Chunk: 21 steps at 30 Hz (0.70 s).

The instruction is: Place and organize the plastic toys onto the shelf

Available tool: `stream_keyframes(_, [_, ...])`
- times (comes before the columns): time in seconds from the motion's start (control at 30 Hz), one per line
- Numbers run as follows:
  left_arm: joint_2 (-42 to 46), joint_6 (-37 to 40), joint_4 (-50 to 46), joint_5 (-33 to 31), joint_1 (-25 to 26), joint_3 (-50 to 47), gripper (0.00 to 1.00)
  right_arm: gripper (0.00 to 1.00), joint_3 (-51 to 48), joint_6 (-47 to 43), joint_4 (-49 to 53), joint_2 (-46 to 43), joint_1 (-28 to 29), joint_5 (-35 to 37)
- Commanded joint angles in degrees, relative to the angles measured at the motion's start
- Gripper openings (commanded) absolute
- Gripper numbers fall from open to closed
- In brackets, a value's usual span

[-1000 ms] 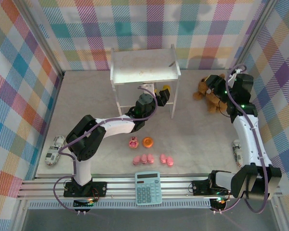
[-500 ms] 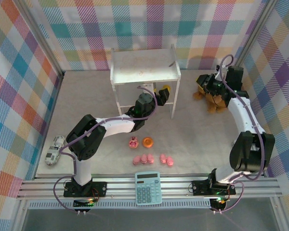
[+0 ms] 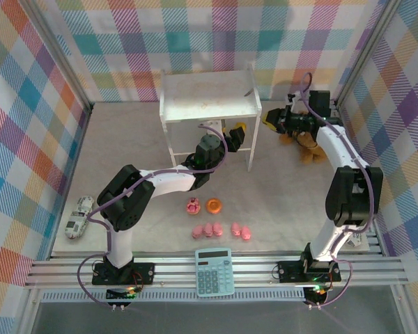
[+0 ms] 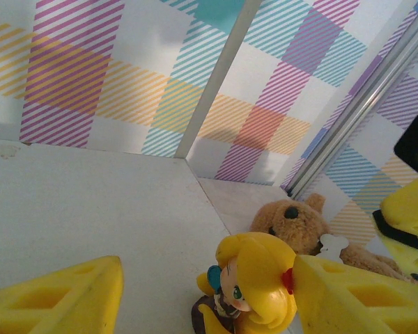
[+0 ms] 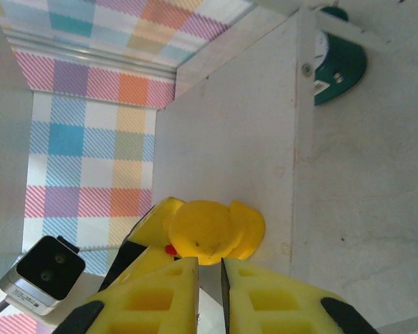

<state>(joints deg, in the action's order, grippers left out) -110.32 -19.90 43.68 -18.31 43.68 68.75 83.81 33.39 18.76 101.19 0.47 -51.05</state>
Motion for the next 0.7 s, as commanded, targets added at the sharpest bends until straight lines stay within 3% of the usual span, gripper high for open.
stream_keyframes(0.0, [-0.76,-0.22,1.99,-0.04,-0.59,1.56,0.64,0.18,3.53,-2.76,2.43,1.59,1.26,-3.46])
stream_keyframes(0.67, [0.77,-0.14,1.42,0.99,-0.66,0.31,0.60,0.17,10.05,-6.53,9.61,9.48,5.48,-4.87])
